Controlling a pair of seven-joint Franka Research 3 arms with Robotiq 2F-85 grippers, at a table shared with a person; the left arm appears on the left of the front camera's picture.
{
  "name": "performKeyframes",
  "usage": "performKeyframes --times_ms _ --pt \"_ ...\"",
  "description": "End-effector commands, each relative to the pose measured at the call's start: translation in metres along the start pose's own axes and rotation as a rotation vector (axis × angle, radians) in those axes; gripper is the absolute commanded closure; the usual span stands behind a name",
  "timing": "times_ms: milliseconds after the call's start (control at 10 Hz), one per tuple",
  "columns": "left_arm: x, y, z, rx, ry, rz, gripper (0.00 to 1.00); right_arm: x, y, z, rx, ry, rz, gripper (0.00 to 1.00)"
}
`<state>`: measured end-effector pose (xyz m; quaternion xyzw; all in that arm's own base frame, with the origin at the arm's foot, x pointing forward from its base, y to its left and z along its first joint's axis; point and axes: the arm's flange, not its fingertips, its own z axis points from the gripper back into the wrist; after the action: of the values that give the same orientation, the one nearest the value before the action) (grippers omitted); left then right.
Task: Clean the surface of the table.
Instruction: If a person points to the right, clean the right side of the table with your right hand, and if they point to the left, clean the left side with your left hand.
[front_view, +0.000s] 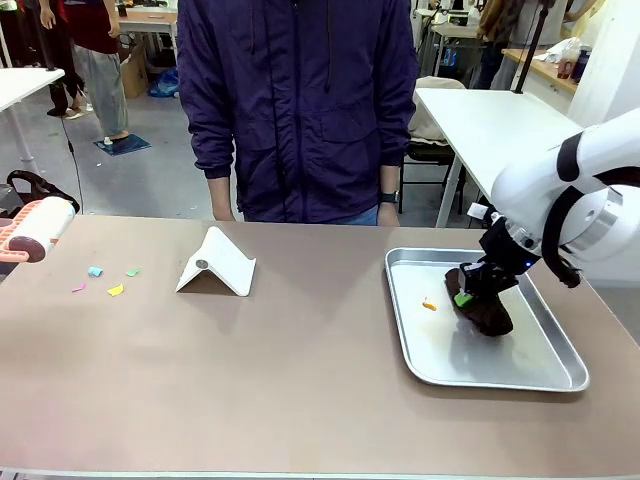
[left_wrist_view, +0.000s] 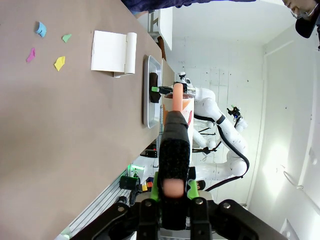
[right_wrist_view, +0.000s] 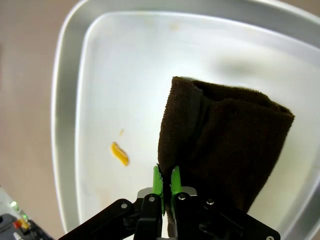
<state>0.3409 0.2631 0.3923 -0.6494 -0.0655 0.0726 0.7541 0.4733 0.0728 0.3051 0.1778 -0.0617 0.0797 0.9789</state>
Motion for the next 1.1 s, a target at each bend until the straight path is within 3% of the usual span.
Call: performKeyframes --times_ms 0,500,1000 --pt "-0.005 -0.003 -0.001 -0.004 0.003 -0.008 1.0 0.0 0.011 -0.014 0.105 0.048 0.05 0.93" --pt "-0.005 -0.003 -0.001 -0.004 0.003 -0.008 1.0 -0.008 0.052 -0.034 0.243 0.137 0.142 0.93" --pt "-0.005 -0.003 -0.001 -0.004 0.003 -0.008 1.0 -0.004 0.038 -0.028 0.156 0.05 0.054 0.93"
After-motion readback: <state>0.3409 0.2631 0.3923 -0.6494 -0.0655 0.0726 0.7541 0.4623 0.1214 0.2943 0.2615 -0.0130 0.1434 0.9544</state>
